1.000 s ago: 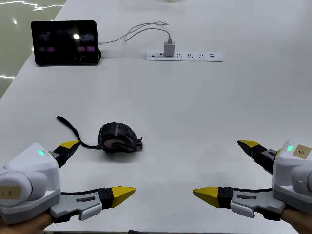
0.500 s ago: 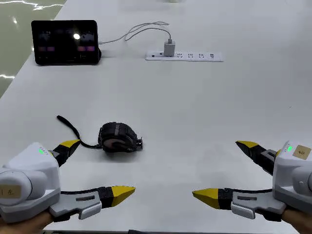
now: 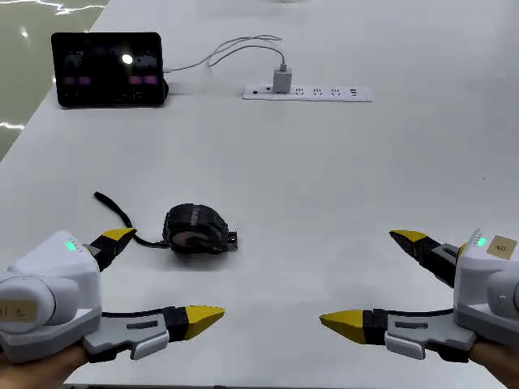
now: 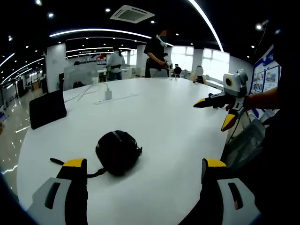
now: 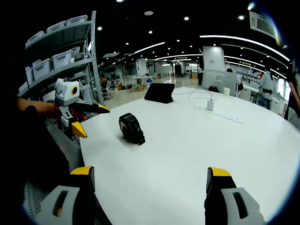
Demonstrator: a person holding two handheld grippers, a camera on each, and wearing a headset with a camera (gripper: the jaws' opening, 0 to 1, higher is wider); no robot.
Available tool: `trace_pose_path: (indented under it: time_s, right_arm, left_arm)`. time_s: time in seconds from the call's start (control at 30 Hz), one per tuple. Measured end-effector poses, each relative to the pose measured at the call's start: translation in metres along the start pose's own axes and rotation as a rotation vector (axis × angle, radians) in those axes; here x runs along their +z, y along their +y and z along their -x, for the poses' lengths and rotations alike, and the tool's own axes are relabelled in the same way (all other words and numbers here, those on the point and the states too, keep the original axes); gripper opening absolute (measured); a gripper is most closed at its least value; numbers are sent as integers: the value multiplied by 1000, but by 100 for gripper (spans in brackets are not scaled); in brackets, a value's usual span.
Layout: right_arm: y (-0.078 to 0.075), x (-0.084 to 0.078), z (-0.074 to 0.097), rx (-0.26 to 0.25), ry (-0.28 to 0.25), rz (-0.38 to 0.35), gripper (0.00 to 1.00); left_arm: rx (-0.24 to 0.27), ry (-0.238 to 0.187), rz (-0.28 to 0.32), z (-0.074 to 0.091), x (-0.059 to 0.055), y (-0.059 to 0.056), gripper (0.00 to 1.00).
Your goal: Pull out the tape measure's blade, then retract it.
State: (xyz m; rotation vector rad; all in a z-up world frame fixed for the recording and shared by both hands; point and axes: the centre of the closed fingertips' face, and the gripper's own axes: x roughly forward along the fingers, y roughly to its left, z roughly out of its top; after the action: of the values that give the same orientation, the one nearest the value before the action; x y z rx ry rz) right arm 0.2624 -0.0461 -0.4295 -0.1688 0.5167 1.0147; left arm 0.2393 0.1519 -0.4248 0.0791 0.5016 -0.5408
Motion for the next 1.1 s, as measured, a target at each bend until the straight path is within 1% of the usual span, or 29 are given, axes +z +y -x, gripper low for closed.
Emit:
trace_pose_path:
  time_s: [0.27, 0.3, 0.33, 0.4, 0.57, 0.63, 0.87, 1.1]
  right_arm:
    - [-3, -2, -7, 21, 22, 20, 99]
    - [-4, 3, -8, 25, 0, 48, 99]
    - [-3, 5, -8, 34, -10, 52, 99]
    - [-6, 4, -11, 37, 3, 48, 99]
    - [-9, 3, -17, 59, 17, 75, 99]
    - [-10, 4, -18, 68, 20, 83, 97]
    - [-14, 5, -26, 98, 32, 113, 95]
    - [-16, 6, -34, 125, 47, 147, 94]
  left_arm:
    - [-9, 11, -5, -5, 0, 2, 99]
    - [-10, 14, -5, -5, -1, 3, 99]
    - [-10, 14, -5, -6, -1, 4, 99]
    - [-12, 19, -6, -7, -1, 5, 99]
    - [-19, 24, -19, -9, 0, 8, 99]
    - [-22, 24, -22, -10, 1, 10, 99]
    - [-30, 30, -39, -14, 4, 18, 99]
    - [-47, 48, -57, -17, 4, 24, 99]
